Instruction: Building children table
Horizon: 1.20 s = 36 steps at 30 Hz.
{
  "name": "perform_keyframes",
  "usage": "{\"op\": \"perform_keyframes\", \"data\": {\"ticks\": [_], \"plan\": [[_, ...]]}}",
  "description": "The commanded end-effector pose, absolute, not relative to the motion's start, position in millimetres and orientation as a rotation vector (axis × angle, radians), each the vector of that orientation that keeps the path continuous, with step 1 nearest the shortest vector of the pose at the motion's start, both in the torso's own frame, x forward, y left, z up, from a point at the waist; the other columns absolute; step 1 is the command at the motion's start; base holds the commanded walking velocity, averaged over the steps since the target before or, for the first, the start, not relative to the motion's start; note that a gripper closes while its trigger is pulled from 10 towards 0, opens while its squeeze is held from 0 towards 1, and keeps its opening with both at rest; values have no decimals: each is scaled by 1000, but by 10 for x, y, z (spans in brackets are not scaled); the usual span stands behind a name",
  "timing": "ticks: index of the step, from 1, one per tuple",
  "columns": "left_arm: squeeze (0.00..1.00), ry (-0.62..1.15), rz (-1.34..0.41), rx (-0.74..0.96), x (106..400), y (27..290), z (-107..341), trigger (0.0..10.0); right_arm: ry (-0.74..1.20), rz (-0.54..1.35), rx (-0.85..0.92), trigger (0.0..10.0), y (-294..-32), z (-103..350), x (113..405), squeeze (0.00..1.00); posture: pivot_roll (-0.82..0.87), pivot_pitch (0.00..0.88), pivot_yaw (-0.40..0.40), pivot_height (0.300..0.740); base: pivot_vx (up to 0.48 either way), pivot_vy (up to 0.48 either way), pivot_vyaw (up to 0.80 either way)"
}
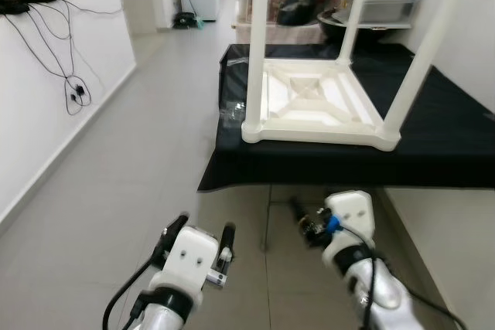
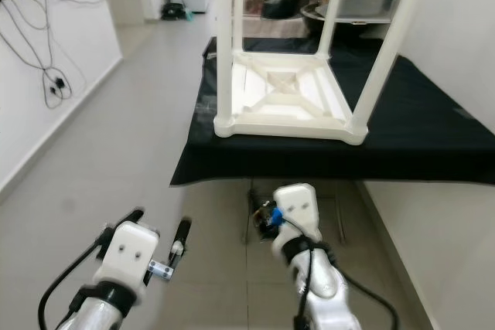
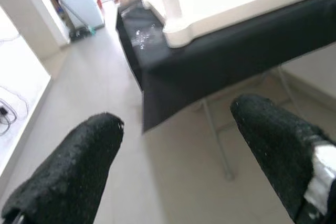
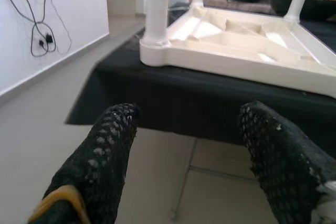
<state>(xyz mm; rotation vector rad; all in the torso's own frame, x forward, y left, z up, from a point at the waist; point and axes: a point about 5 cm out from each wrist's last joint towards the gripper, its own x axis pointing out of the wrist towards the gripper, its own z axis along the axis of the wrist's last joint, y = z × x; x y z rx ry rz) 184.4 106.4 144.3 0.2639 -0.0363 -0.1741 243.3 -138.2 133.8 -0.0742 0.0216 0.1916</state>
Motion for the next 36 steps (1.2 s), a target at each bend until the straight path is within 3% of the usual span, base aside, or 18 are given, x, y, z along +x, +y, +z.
{"op": "perform_keyframes", "data": {"ticks": [1, 7, 15, 36], "plan": [[0, -18, -164, 269, 1850, 1075, 1405, 10000, 5, 220, -71, 10000, -1336, 1370, 2450, 0, 80, 65, -54, 740, 0, 0, -638], [0, -23, -163, 263, 1871, 1047, 1410, 10000, -1, 234, -81, 10000, -1310, 1378, 2453, 0, 79, 64, -55, 740, 0, 0, -800], [0, -8, -139, 228, 1891, 1069, 1395, 10000, -8, 238, -83, 10000, -1299, 1376, 2488, 0, 80, 62, -55, 740, 0, 0, 0], [0, 9, -120, 207, 1916, 1105, 1358, 10000, 9, 243, -73, 10000, -1289, 1329, 2529, 0, 82, 53, -52, 740, 306, -329, 0]]}}
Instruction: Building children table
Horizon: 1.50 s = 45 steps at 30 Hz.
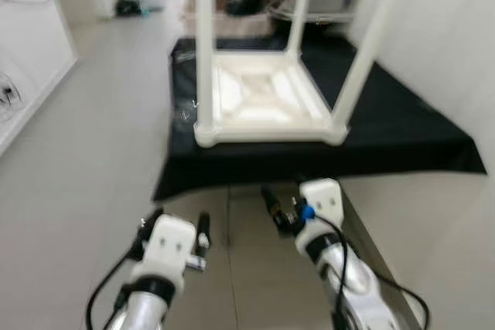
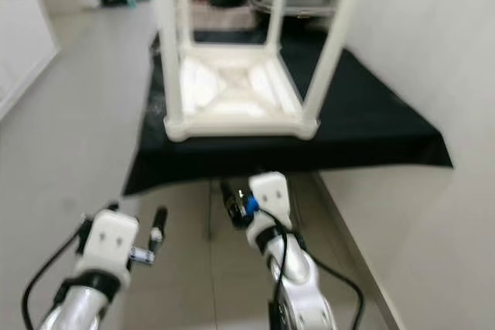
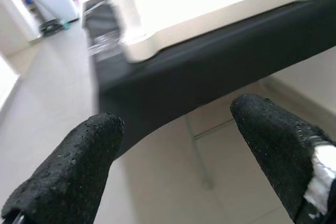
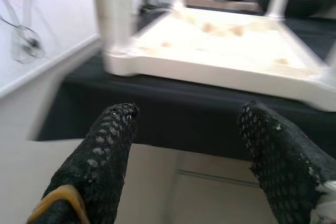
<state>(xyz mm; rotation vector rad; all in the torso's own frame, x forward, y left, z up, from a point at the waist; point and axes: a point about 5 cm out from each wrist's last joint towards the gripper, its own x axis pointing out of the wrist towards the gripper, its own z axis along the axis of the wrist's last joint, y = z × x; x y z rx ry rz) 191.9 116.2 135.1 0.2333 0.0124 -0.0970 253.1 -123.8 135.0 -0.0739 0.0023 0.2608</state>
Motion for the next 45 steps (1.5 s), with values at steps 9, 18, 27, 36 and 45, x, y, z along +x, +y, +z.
{"op": "perform_keyframes", "data": {"ticks": [9, 18, 27, 36, 45], "plan": [[0, 12, -117, 203, 1917, 1115, 1352, 10000, 12, 246, -72, 10000, -1283, 1318, 2534, 0, 85, 50, -53, 740, 374, -298, 0], [0, 17, -118, 195, 1910, 1125, 1339, 10000, 10, 242, -75, 10000, -1281, 1305, 2542, 0, 87, 41, -49, 740, 356, -197, 0], [0, 31, -128, 182, 1905, 1118, 1318, 10000, 8, 204, -63, 10000, -1328, 1294, 2549, 0, 89, 32, -48, 740, 28, 0, 0], [0, 18, -131, 182, 1906, 1118, 1339, 10000, 3, 108, 18, 10000, -1502, 1334, 2636, 0, 90, 29, -48, 740, 0, 0, 0], [0, -7, -111, 193, 1978, 1185, 1384, 10000, -134, 88, 105, 10000, -1595, 1701, 2847, 1000, 89, 42, -49, 740, 0, 0, 0]]}}
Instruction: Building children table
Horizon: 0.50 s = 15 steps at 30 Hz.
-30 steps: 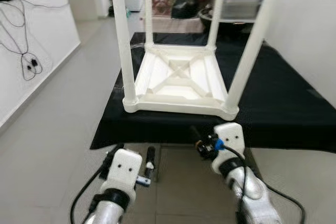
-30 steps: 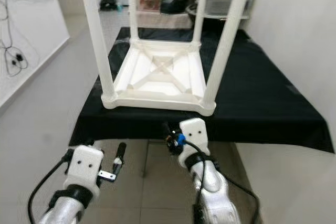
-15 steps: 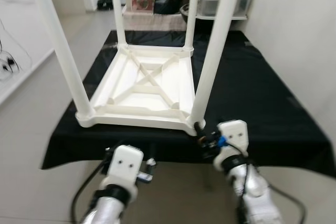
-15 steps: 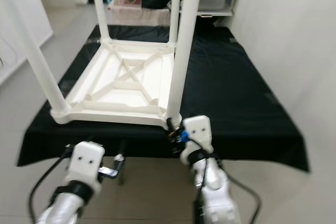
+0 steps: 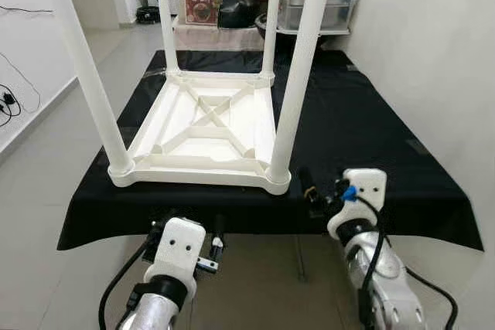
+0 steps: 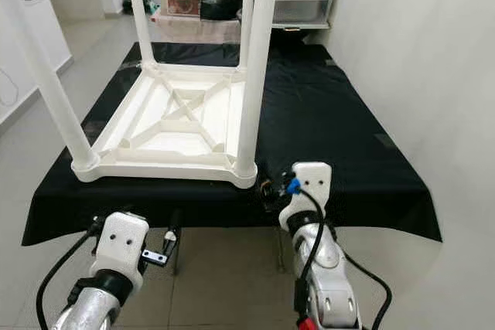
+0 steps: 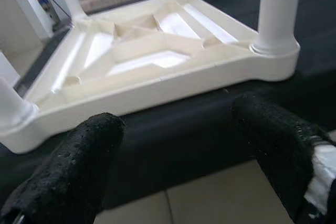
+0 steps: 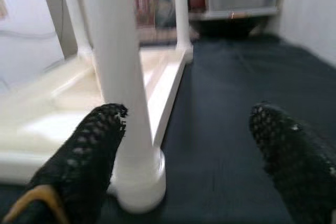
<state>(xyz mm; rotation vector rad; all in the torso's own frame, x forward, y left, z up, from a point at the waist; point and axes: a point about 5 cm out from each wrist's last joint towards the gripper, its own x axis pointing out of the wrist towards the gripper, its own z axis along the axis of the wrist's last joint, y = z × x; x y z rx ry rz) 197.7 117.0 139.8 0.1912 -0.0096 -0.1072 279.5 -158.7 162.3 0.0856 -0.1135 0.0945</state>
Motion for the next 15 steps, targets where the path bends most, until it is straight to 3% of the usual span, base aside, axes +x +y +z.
{"op": "perform_keyframes", "data": {"ticks": [1, 3, 4, 15], "plan": [[0, -7, -111, 193, 1978, 1185, 1384, 10000, -134, 88, 105, 10000, -1595, 1701, 2847, 1000, 89, 42, -49, 740, 0, 0, 0], [0, -9, -110, 193, 1983, 1189, 1386, 10000, -161, 80, 113, 10000, -1603, 1785, 2888, 1000, 90, 43, -49, 740, 0, 0, 0], [0, -8, -112, 198, 1981, 1186, 1385, 10000, -207, 85, 141, 10000, -1606, 1937, 2956, 0, 90, 44, -47, 740, 0, 0, 0], [0, 0, -137, 208, 1954, 1143, 1369, 10000, -487, 138, 370, 10000, -1738, 2856, 3243, 0, 93, 55, -42, 740, 0, 0, 0]]}}
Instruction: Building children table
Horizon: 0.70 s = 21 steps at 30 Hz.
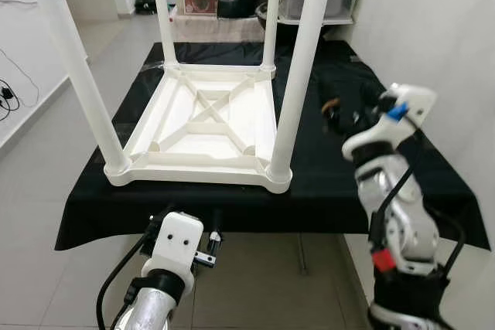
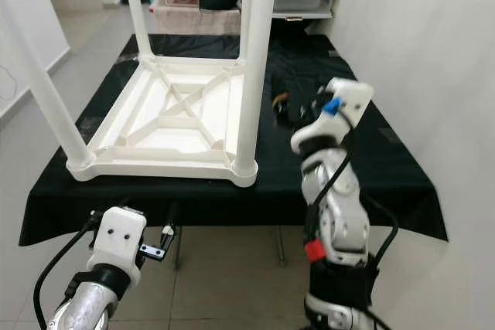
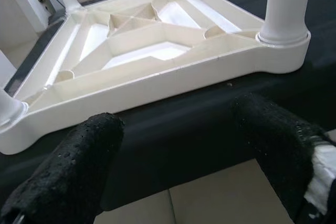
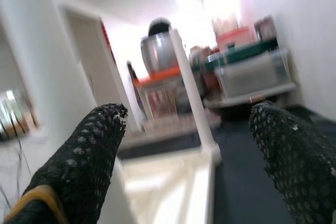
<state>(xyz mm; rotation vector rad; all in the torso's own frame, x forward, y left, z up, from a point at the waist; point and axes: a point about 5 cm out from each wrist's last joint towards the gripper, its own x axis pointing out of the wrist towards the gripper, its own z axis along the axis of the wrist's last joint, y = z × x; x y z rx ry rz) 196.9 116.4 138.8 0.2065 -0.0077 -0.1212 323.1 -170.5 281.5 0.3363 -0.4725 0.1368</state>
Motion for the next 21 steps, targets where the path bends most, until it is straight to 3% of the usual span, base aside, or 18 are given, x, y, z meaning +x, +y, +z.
{"op": "perform_keyframes", "data": {"ticks": [1, 15, 21], "plan": [[0, 1, -140, 206, 1954, 1140, 1366, 10000, -530, 146, 376, 10000, -1751, 2986, 3262, 0, 93, 55, -42, 740, 0, 0, 0], [0, 8, -141, 205, 1954, 1138, 1361, 10000, -679, 217, 538, 10000, -1766, 3511, 3261, 0, 97, 64, -41, 740, 0, 0, 0], [0, 12, -143, 207, 1956, 1139, 1353, 10000, -714, 369, 556, 10000, -1548, 3593, 3149, 0, 95, 66, -37, 740, 0, 0, 0]]}}
